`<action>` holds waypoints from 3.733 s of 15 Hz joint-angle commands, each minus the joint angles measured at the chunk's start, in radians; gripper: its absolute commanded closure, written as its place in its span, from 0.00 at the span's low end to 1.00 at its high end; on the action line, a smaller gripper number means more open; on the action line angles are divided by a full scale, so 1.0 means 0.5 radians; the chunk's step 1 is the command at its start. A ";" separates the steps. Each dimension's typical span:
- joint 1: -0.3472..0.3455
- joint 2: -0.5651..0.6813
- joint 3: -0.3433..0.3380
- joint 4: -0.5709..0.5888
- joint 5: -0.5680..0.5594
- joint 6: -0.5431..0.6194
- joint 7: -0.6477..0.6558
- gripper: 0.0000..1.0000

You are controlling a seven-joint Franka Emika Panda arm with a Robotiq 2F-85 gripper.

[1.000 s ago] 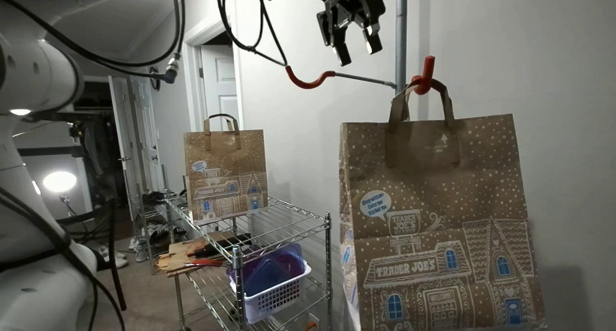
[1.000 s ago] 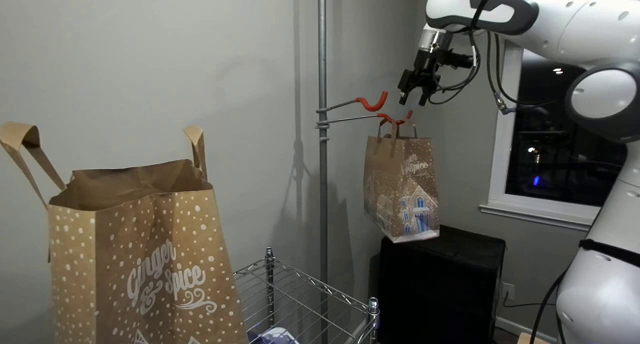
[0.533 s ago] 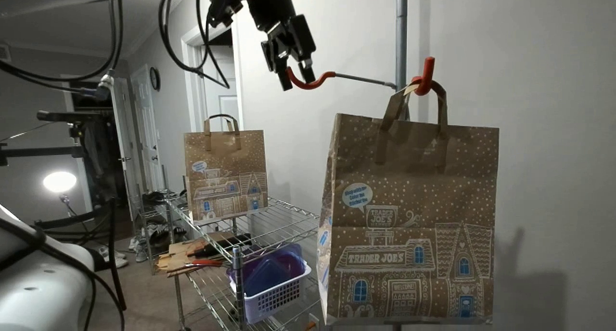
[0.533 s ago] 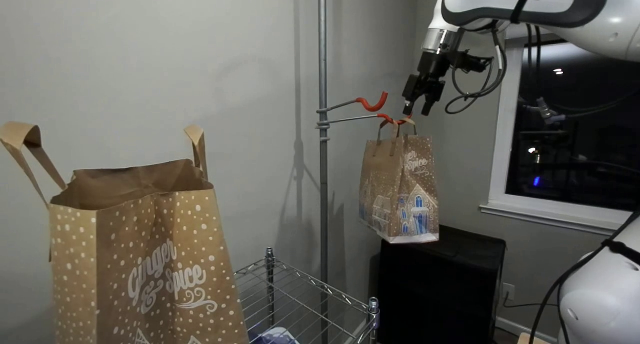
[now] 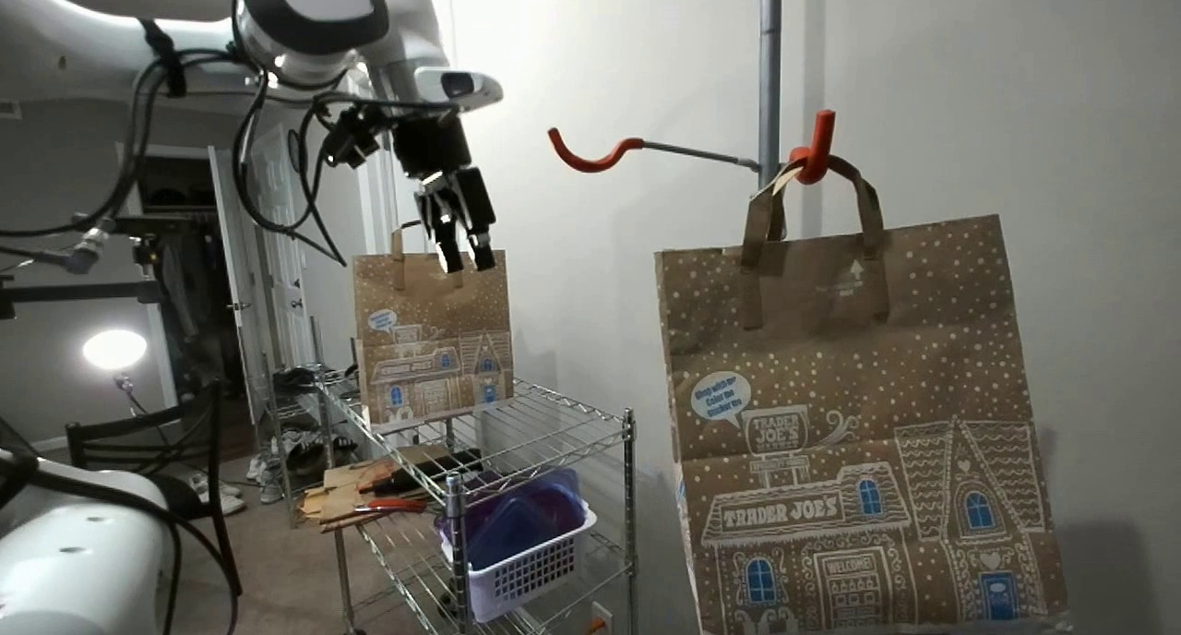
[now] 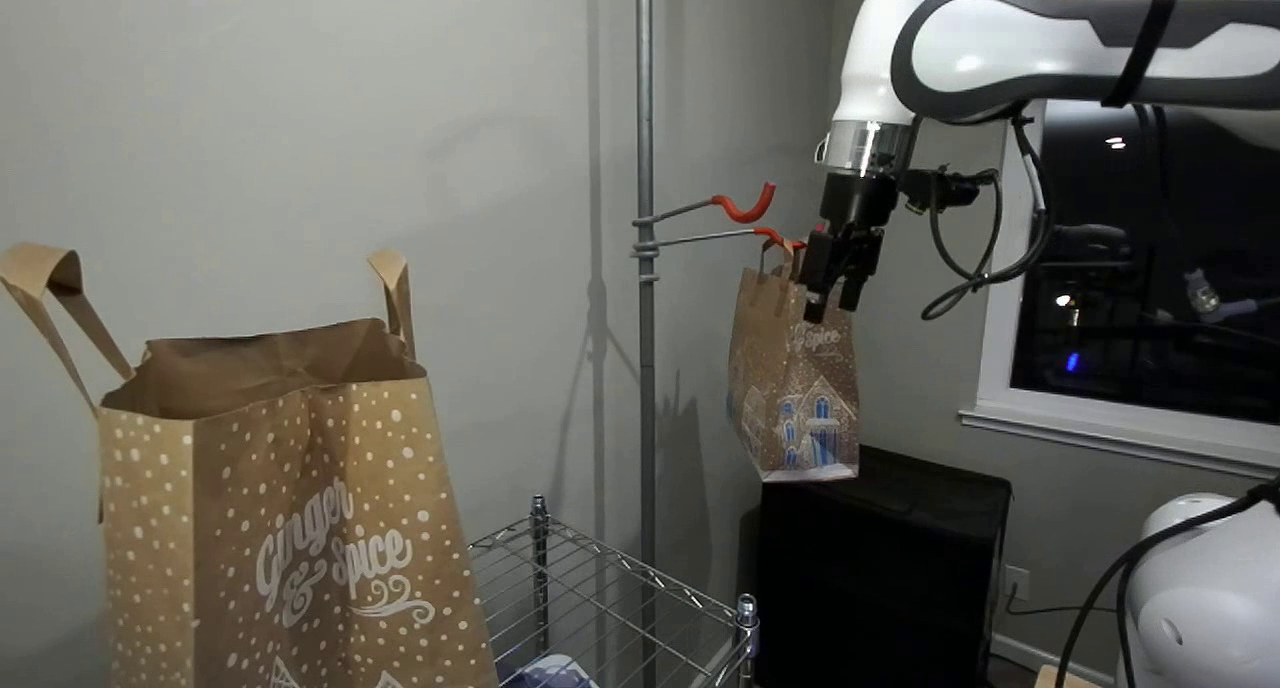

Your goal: Hang the paper bags on the rack

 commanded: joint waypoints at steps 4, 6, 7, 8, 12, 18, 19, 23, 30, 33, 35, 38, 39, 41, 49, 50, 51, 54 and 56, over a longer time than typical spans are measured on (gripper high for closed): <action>0.255 0.088 0.383 -0.182 0.059 0.141 0.256 0.00; 0.321 0.203 0.463 -0.114 0.124 0.195 0.312 0.00; 0.347 0.262 0.491 -0.083 0.154 0.223 0.332 0.00; 0.380 0.324 0.509 -0.056 0.193 0.260 0.329 0.00; 0.482 0.561 0.505 0.096 0.372 0.344 0.303 0.00; 0.621 0.816 0.498 0.385 0.678 0.349 0.243 0.00; 0.639 0.840 0.501 0.415 0.716 0.359 0.234 0.00; 0.702 0.905 0.502 0.502 0.838 0.381 0.159 0.00; 0.802 1.039 0.601 0.611 0.912 0.593 0.117 0.00; 0.820 1.075 0.686 0.653 0.881 0.904 0.340 0.00; 0.832 1.101 0.747 0.663 0.811 1.127 0.468 0.00; 0.839 1.100 0.835 0.641 0.627 1.392 0.643 0.00; 0.834 1.113 0.871 0.635 0.500 1.457 0.715 0.00; 0.797 1.140 0.953 0.615 0.133 1.504 0.892 0.00; 0.784 1.256 1.100 0.746 -0.872 0.921 1.459 0.00; 0.793 1.272 1.109 0.770 -0.924 0.845 1.470 0.07; 0.799 1.287 1.119 0.789 -0.982 0.797 1.494 0.26; 0.824 1.339 1.137 0.859 -1.054 0.652 1.501 0.47; 0.838 1.366 1.142 0.899 -1.084 0.582 1.493 0.59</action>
